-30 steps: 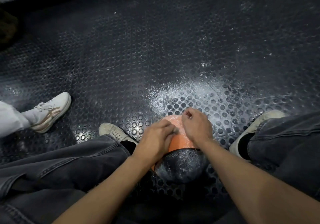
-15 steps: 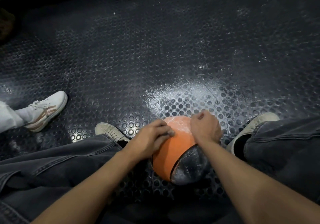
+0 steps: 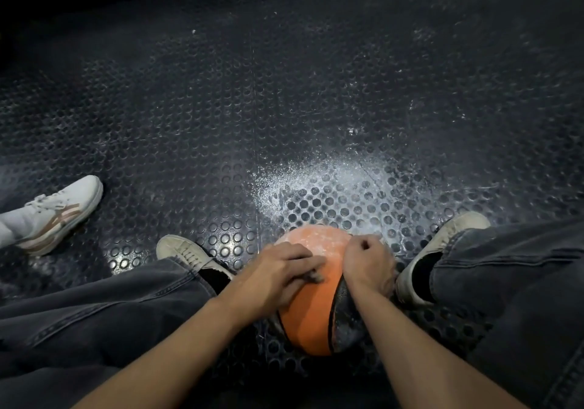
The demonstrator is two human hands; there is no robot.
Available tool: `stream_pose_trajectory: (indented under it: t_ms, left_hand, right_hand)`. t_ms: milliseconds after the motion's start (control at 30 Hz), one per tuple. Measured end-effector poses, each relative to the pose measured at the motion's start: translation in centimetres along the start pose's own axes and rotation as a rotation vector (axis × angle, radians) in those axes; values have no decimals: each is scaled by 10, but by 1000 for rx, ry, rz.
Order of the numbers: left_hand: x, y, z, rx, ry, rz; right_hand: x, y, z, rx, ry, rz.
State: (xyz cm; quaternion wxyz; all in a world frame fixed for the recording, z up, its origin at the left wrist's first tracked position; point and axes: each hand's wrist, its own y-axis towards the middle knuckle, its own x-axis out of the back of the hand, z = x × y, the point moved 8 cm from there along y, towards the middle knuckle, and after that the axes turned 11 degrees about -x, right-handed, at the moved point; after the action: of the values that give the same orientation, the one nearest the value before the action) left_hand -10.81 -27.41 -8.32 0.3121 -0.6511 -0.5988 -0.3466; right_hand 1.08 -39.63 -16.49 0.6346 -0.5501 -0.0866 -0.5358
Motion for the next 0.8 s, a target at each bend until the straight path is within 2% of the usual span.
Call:
stream_pose_trajectory:
  t_ms: [67, 200, 300, 367, 500, 567, 700, 800]
  left_hand:
    - [-1, 22, -4, 12, 40, -11]
    - [-2, 47, 7, 158, 8, 16]
    - [-3, 28, -13, 26, 10, 127]
    - [-7, 24, -11, 29, 47, 194]
    - [-13, 60, 15, 138, 69, 173]
    - [-13, 59, 10, 110, 34, 183]
    - [-2, 35, -18, -76, 9, 287]
    - [-3, 54, -1, 1, 12, 241]
  right_hand:
    - [1, 0, 10, 57, -23, 32]
    - [-2, 2, 22, 127, -41, 85]
    - [-3, 4, 20, 124, -41, 92]
    - [-6, 3, 24, 159, -48, 134]
    - [-14, 4, 33, 231, -49, 205]
    - [-15, 6, 34, 240, -57, 210]
    - [-17, 6, 39, 279, -74, 227]
    - [-26, 4, 44, 351, -94, 280]
